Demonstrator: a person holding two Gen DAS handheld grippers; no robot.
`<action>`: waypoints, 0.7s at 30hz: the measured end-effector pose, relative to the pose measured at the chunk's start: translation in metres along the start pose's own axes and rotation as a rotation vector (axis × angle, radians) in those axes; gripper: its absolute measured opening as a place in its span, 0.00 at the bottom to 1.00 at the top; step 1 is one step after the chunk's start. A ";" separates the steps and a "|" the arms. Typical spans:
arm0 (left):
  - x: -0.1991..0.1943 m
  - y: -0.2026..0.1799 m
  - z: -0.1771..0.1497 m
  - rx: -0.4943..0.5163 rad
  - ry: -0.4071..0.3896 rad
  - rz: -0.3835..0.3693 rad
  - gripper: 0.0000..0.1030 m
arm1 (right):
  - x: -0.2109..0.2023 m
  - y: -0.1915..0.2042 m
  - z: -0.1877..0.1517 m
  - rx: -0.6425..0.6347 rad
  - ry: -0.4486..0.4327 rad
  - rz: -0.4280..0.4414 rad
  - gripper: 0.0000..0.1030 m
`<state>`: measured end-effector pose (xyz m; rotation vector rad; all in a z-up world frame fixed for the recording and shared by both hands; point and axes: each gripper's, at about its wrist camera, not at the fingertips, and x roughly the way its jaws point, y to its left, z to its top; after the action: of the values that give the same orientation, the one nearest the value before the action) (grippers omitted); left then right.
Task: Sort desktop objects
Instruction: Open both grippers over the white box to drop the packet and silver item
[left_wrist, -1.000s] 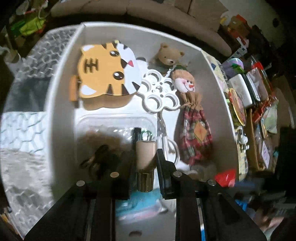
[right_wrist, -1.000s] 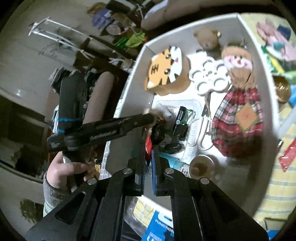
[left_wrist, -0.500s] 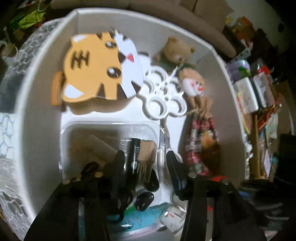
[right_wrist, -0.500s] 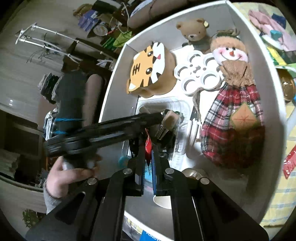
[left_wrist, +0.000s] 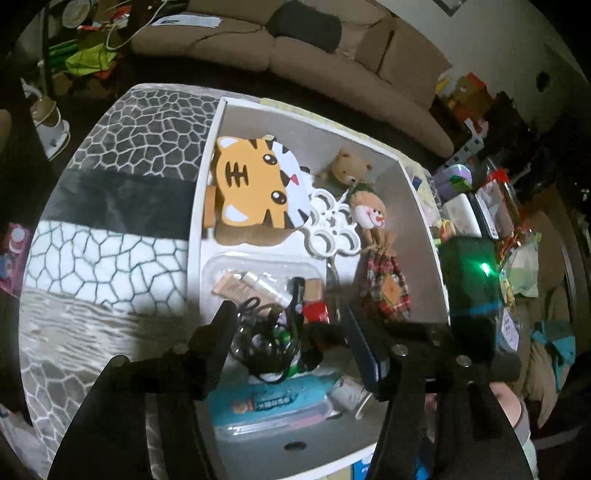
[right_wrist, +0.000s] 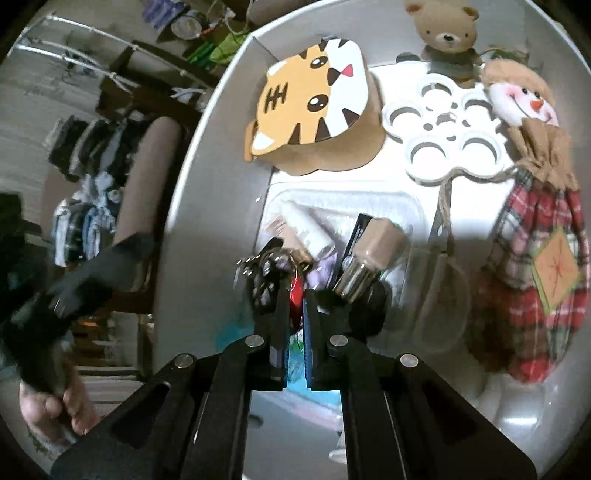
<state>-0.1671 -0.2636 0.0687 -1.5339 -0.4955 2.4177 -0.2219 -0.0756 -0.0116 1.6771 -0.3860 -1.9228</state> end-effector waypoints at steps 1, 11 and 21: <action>0.000 0.001 -0.004 -0.001 0.002 -0.004 0.60 | 0.003 0.001 0.002 -0.004 -0.002 -0.025 0.10; 0.006 -0.001 -0.017 -0.003 0.007 0.007 0.68 | -0.052 0.002 -0.010 -0.012 -0.080 0.007 0.34; 0.006 -0.063 -0.042 0.042 0.020 -0.049 0.91 | -0.160 -0.036 -0.071 -0.065 -0.150 -0.026 0.54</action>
<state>-0.1308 -0.1970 0.0729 -1.5092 -0.4707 2.3584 -0.1500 0.0557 0.0861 1.5086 -0.3563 -2.0644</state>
